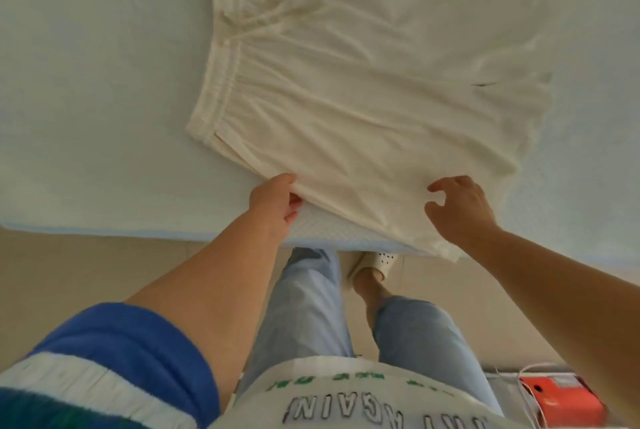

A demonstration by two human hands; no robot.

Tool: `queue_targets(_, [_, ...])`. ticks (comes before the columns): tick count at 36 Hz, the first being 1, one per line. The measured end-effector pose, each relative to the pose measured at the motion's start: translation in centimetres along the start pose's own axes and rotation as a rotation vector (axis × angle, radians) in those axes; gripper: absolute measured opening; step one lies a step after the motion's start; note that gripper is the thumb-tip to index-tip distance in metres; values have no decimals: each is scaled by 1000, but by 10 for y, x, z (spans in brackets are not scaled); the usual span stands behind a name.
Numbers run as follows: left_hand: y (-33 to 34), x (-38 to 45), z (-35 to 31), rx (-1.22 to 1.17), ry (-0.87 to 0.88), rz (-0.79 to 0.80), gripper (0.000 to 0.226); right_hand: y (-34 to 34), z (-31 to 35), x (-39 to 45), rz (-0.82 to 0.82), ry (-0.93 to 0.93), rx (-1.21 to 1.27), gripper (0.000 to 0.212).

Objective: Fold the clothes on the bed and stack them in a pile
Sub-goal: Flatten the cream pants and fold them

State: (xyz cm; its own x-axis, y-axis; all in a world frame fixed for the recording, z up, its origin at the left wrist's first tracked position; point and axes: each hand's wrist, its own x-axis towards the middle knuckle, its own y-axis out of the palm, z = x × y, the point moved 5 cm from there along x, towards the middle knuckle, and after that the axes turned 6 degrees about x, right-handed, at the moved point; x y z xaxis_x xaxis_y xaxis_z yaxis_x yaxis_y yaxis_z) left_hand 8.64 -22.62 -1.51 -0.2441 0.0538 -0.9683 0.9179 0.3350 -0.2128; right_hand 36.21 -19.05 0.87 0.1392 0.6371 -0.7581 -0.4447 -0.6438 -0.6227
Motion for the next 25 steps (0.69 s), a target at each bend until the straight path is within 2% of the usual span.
queue_targets(3, [18,-4,20,-27,24,-11,23,16,-42,-12,21,14,28,32])
queue_targets(8, [33,0,31,-173,119,-47,13,35,-87,-24,-71,30,113,43])
queue_targets(10, [32,1,35,-157,159,-90,17,41,-102,-27,-119,97,247,49])
queue_targets(15, [27,0,48,-137,187,-140,15,65,-130,-34,-155,424,729,56])
queue_targets(17, [28,0,53,-96,172,-95,14,77,-134,-35,-139,487,881,48])
queue_targets(20, [31,2,58,-10,149,-21,12,89,-135,-36,-136,494,992,24])
queue_targets(23, [29,3,57,20,149,3,10,91,-136,-38,-143,428,970,23])
queue_targets(25, [25,4,56,51,156,4,9,92,-134,-40,-77,355,945,20])
